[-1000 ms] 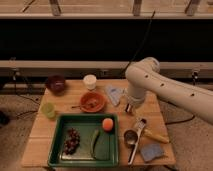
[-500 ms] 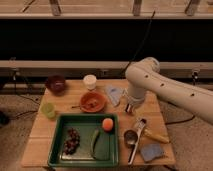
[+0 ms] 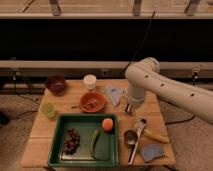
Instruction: Place pepper in plastic cup
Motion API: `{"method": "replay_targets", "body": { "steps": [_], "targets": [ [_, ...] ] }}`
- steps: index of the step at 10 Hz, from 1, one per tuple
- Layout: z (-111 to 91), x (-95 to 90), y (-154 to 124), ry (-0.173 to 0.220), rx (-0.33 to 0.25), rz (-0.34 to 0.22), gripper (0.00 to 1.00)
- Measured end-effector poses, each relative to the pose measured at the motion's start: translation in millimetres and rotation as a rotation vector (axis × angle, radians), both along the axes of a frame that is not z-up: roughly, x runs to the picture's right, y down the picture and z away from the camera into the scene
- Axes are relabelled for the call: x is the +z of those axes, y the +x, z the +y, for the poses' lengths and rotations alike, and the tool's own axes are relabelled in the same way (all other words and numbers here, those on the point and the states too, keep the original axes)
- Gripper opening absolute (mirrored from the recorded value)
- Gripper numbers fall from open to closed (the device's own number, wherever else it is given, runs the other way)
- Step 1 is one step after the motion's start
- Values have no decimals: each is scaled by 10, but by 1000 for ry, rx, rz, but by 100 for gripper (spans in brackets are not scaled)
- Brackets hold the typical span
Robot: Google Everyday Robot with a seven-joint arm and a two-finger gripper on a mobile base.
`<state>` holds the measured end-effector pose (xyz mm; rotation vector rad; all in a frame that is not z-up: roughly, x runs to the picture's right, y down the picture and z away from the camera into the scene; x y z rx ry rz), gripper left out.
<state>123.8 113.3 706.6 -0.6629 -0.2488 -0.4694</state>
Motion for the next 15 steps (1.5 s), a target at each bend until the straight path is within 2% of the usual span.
{"method": "replay_targets", "body": {
  "steps": [12, 14, 15],
  "targets": [
    [-4, 1, -4, 0, 0, -2, 80],
    [33, 9, -40, -14, -12, -35, 80],
    [84, 4, -136, -28, -37, -78, 80]
  ]
}}
